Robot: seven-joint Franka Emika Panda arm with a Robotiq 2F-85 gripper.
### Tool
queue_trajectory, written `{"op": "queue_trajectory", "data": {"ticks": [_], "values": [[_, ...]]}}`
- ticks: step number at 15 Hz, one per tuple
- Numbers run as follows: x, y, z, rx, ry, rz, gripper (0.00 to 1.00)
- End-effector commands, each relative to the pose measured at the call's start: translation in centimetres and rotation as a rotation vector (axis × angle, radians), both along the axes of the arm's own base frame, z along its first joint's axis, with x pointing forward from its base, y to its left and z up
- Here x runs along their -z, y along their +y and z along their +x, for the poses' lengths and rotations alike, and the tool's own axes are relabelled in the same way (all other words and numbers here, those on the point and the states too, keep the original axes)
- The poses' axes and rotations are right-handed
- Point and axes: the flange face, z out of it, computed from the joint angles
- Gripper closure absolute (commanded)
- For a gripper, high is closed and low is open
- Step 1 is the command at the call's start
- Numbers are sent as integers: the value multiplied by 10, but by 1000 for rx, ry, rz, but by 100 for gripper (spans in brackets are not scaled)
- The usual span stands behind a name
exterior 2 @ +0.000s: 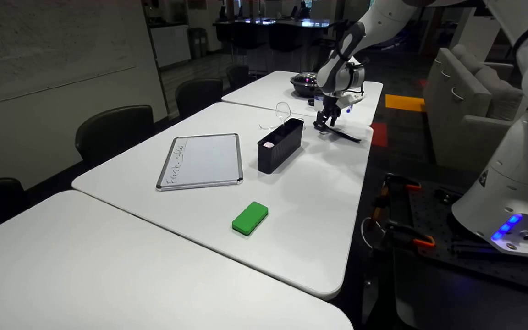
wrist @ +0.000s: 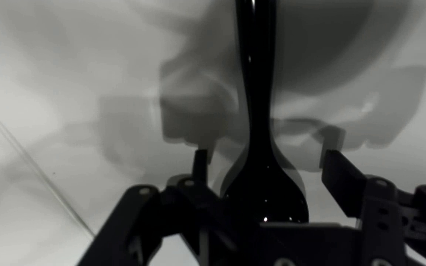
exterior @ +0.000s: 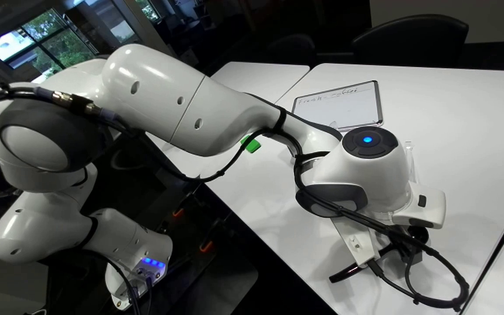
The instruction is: Put the black spoon in the black cutlery holder, put the clear spoon in the cutlery holder, move the cutlery holder to the right side of the table
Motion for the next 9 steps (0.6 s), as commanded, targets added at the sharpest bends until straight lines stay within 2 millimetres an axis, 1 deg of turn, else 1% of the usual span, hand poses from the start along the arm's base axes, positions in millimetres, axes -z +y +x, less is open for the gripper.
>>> {"op": "queue_trajectory", "data": {"ticks": [1,2,3,7,8,9], "values": [[1,-5,6,-22,10,14,49],[2,-5,7,-25,11,14,58],[2,-5,8,-26,11,14,64],[-4,0,13,-33,7,14,95],[-6,1,12,-34,5,14,100],[-9,4,12,-31,6,16,97]]}}
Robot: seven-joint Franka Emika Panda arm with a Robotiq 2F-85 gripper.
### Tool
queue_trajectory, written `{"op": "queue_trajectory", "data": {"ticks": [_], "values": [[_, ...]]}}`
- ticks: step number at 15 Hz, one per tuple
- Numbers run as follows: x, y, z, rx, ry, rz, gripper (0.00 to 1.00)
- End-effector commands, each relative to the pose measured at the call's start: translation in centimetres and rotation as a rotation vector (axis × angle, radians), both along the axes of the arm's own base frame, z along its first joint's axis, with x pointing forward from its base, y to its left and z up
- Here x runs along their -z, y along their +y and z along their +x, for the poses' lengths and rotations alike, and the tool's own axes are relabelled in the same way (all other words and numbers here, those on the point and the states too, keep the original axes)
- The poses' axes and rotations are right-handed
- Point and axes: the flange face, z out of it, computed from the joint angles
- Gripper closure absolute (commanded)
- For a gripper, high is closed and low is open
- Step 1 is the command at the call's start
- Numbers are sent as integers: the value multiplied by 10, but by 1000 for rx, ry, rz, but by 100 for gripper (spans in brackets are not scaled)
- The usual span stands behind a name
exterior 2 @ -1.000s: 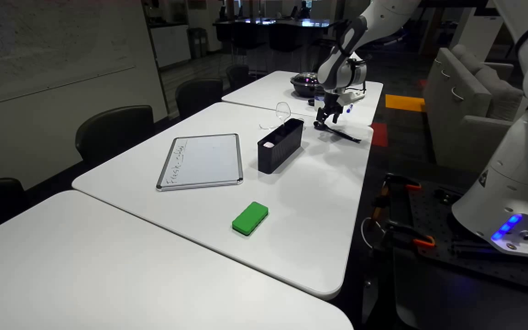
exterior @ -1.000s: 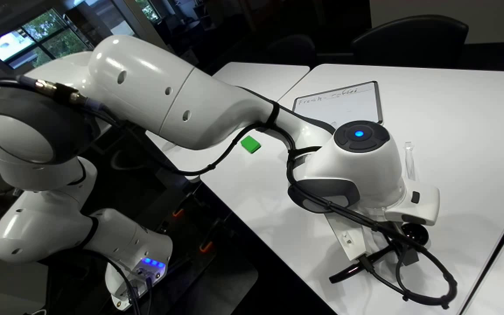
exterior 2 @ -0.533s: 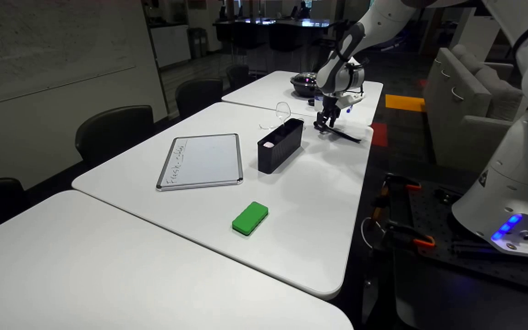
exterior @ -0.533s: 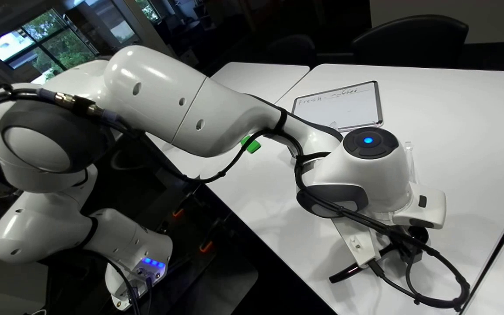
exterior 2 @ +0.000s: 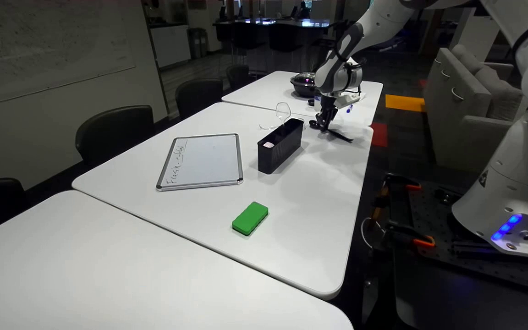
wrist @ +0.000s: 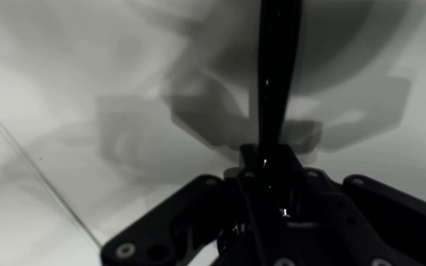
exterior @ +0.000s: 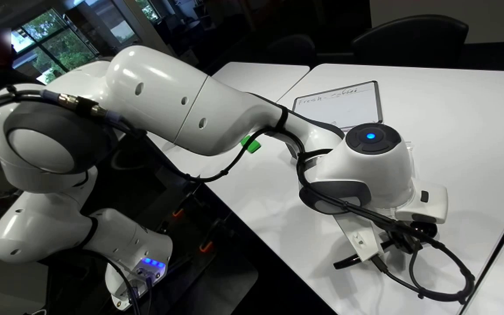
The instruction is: Put the black spoon in the black cutlery holder, put the clear spoon in the cutlery holder, move the cutlery holder to the right side of the table
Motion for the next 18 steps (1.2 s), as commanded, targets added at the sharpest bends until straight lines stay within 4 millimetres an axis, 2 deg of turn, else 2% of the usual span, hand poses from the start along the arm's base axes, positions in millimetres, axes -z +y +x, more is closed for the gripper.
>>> {"op": "queue_trajectory", "data": {"ticks": [1,5,10,14,18], "values": [[-15,6,1,-9,12,18,95],[-56,25,-2,9,-20,-3,95],[-138,61,-2,37,-129,-76,95],[-195,100,5,81,-258,-152,95],[-228,146,8,114,-391,-244,95]]}}
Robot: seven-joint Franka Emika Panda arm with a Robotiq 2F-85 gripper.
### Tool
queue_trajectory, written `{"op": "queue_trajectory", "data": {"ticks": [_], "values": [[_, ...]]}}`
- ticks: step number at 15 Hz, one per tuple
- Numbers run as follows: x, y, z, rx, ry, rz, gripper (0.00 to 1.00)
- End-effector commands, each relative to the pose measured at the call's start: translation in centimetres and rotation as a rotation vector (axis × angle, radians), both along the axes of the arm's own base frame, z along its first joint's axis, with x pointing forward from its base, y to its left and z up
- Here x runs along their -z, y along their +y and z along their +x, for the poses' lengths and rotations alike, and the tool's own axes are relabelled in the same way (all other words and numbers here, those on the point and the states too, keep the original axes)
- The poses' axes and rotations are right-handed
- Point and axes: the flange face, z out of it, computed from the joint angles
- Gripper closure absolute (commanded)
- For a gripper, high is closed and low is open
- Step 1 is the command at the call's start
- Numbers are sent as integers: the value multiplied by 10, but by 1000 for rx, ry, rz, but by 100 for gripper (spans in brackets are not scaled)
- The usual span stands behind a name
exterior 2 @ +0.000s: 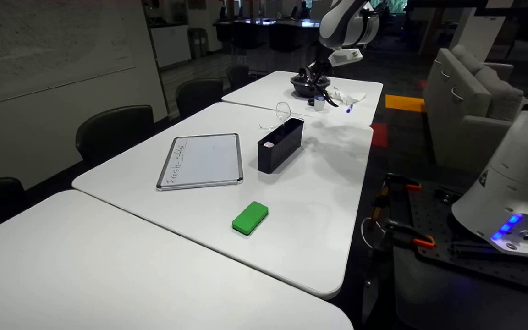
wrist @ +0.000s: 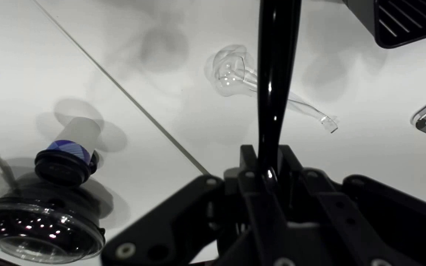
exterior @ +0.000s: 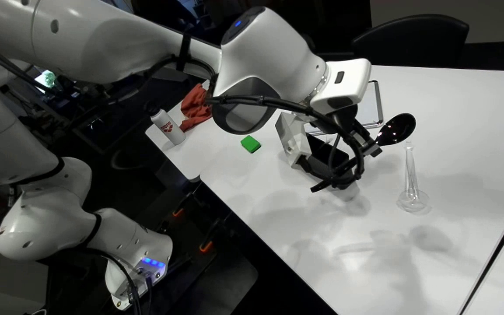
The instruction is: Put the black spoon in the black cutlery holder, put the clear spoon in the cutlery holder, move the cutlery holder to the right side of the table
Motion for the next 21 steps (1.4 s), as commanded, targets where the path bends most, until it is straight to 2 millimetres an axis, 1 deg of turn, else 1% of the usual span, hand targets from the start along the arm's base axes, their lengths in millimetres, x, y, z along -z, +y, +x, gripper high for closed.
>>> {"op": "queue_trajectory", "data": {"ticks": [1,2,3,4,5,7,10,12,16,19,21], "values": [[-23,47,-12,38,-107,-62,95],[-26,56,-12,49,-134,-81,95],[-27,61,-12,56,-147,-98,95],[-29,62,-11,74,-152,-121,95],[-30,57,-8,89,-136,-148,95],[-39,55,1,123,-116,-202,95],[-53,71,16,165,-139,-277,95],[-56,92,28,181,-171,-314,95],[-48,146,48,232,-269,-374,95],[-44,182,53,304,-362,-415,95],[-37,200,51,358,-414,-442,95]]}}
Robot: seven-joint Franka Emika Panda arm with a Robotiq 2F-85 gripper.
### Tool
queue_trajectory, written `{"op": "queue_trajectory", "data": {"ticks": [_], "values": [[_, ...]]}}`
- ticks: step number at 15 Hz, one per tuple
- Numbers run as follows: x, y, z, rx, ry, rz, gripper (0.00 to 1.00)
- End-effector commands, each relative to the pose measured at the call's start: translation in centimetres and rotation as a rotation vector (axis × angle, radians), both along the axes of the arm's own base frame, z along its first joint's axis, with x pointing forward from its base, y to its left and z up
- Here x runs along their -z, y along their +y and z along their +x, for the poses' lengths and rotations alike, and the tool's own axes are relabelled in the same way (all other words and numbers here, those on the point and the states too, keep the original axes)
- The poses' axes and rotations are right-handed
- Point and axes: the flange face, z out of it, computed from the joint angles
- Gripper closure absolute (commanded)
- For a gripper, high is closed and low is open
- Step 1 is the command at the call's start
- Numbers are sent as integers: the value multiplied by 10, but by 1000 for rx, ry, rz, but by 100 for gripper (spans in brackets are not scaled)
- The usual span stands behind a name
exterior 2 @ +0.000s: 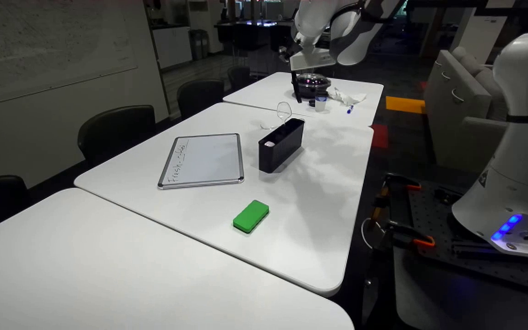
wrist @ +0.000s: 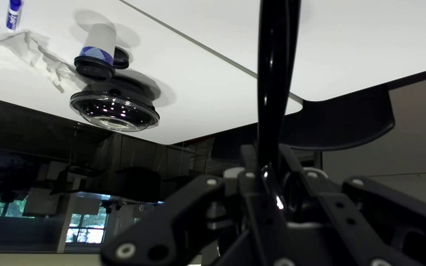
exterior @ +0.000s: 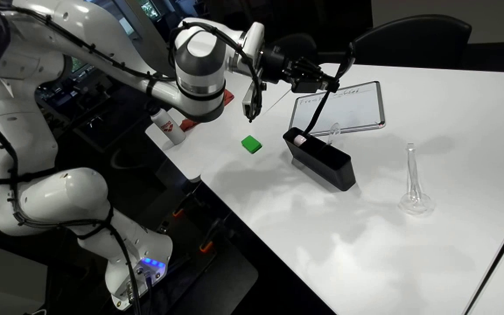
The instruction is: Put the black spoon in the black cutlery holder, put the clear spoon in the cutlery holder, move the cutlery holder to the right side of the table
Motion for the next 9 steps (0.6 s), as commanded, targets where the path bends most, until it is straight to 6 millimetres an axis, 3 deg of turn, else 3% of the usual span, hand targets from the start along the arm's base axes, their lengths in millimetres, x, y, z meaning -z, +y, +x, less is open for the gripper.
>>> {"op": "queue_trajectory", "data": {"ticks": [1,4,5,9], "values": [[11,27,-4,84,-117,-89,95],[41,33,-16,171,-170,-127,95],[29,34,-4,143,-118,-73,81],[48,32,-13,180,-138,-127,81]]}}
